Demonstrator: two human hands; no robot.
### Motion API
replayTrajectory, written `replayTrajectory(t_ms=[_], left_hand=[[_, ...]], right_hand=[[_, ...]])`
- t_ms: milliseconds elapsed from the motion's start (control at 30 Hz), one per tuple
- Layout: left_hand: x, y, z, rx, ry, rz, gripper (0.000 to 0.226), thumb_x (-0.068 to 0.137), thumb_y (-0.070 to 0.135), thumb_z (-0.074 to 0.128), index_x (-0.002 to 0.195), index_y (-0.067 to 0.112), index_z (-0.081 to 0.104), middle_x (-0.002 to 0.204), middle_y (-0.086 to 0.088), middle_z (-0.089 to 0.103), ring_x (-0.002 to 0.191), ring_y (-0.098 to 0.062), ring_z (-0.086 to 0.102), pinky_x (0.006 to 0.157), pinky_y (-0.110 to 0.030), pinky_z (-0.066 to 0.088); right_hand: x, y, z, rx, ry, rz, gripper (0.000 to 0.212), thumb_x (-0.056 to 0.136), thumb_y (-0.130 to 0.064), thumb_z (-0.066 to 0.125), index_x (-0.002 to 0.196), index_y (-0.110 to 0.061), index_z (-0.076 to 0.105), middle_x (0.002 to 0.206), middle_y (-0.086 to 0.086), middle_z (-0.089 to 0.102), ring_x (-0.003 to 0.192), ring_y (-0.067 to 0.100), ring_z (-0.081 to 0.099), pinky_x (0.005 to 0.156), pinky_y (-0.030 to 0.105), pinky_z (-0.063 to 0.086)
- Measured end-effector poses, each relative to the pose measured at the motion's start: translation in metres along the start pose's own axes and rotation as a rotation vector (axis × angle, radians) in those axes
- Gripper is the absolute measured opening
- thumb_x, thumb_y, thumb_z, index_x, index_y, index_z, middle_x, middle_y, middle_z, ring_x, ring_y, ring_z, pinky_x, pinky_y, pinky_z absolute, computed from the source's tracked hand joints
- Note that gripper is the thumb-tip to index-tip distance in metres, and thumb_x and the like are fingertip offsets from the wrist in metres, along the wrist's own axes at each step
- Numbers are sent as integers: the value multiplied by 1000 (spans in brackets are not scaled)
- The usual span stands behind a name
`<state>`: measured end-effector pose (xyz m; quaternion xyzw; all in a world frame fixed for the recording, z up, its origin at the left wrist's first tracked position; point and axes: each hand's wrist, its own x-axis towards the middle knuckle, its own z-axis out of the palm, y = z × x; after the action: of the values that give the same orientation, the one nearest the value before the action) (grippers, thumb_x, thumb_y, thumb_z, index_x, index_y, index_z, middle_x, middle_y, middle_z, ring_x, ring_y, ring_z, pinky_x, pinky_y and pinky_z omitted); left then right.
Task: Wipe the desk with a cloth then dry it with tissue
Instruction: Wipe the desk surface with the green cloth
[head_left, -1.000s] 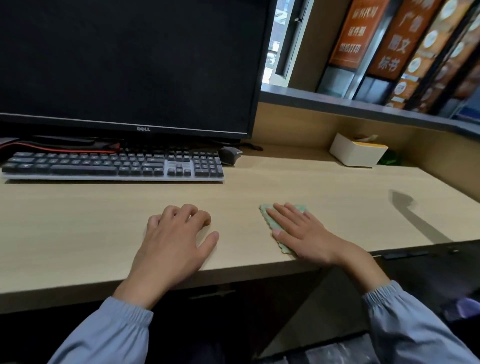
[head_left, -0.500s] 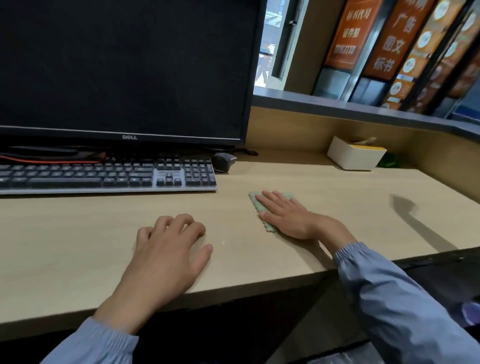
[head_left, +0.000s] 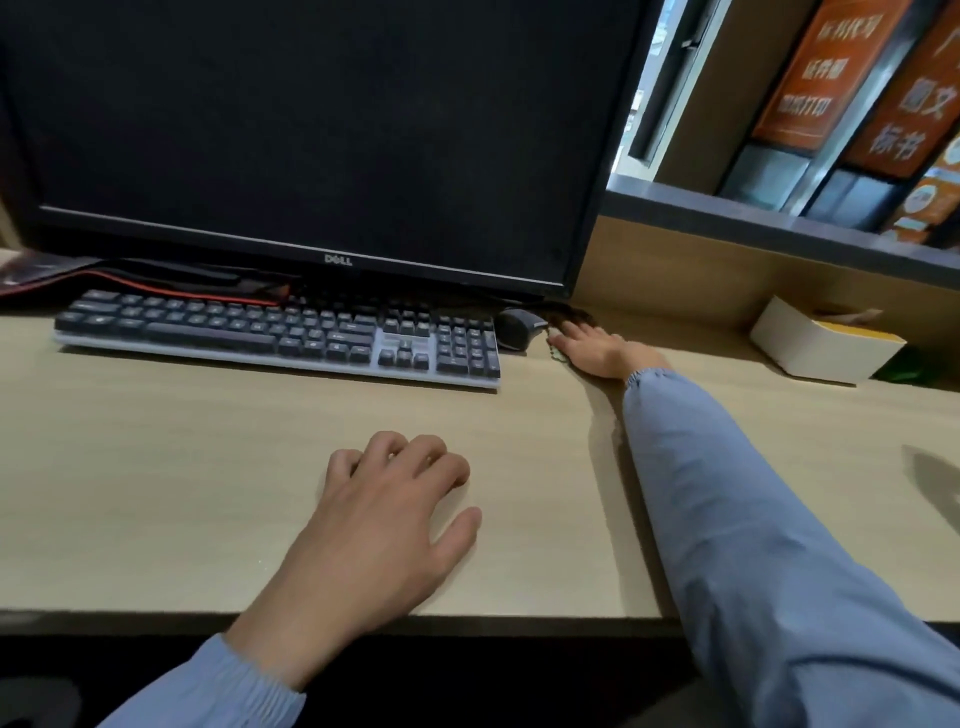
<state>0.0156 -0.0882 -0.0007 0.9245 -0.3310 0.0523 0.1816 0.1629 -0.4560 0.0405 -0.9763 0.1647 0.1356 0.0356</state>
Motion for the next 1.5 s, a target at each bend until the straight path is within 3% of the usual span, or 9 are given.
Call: replayTrajectory(t_ms=[333,600,833,933,1100,1333,1433,1500], left_hand=[[1,-1,-2,-29,5,-2,38,99,69,34,127,46,47,136,28,40,129,-7,29,106,-36,25],[0,-5,2,-24,20,1,36,100,67,38,125,46,52,140,26,45,134,-14,34,103,-40,24],[-4,-3,5,-31,59,26,36,101,62,40,125,42,58,138,22,53,131,-15,40,102,-41,26],[-8,-4,5,-97,133,51,29,101,54,50,123,39,62,132,19,59,128,-13,46,97,-38,27],[-20,-6,-2,-182,283,91,15,97,35,64,108,26,69,111,11,67,112,-18,57,92,-41,40],[-40,-33,-18,-87,337,37,22,95,39,58,103,22,70,105,3,68,106,-26,59,89,-47,45],[-46,-47,-23,-77,334,9,26,93,42,54,98,22,70,99,2,68,99,-29,61,86,-49,48],[-49,-53,-25,-72,327,-5,27,93,43,52,96,23,69,97,2,68,96,-29,62,85,-49,49]], right_hand=[[-27,-1,10,18,34,-94,64,109,-59,17,166,-34,3,175,-3,-2,161,20,-4,126,53,1],[-153,10,46,20,-36,-228,62,109,-59,15,164,-41,-6,173,-15,-12,158,9,-16,127,44,-7],[-287,12,92,57,16,-249,58,108,-61,14,161,-50,-8,168,-27,-18,151,-6,-26,126,33,-14],[-314,9,106,73,63,-246,58,105,-64,8,160,-52,-5,167,-29,-17,149,-10,-26,127,35,-11],[-309,-18,118,67,203,-217,65,100,-68,0,162,-50,0,168,-29,-12,152,-7,-22,129,42,-2],[-296,-134,135,10,355,-233,62,107,-57,7,166,-37,9,174,-13,3,161,16,-5,129,49,0],[-291,-168,147,14,436,-285,63,107,-55,13,164,-32,27,172,-7,21,160,23,11,128,53,8],[-290,-171,155,48,560,-284,61,107,-54,22,157,-28,46,163,-2,42,155,25,31,124,54,24]])
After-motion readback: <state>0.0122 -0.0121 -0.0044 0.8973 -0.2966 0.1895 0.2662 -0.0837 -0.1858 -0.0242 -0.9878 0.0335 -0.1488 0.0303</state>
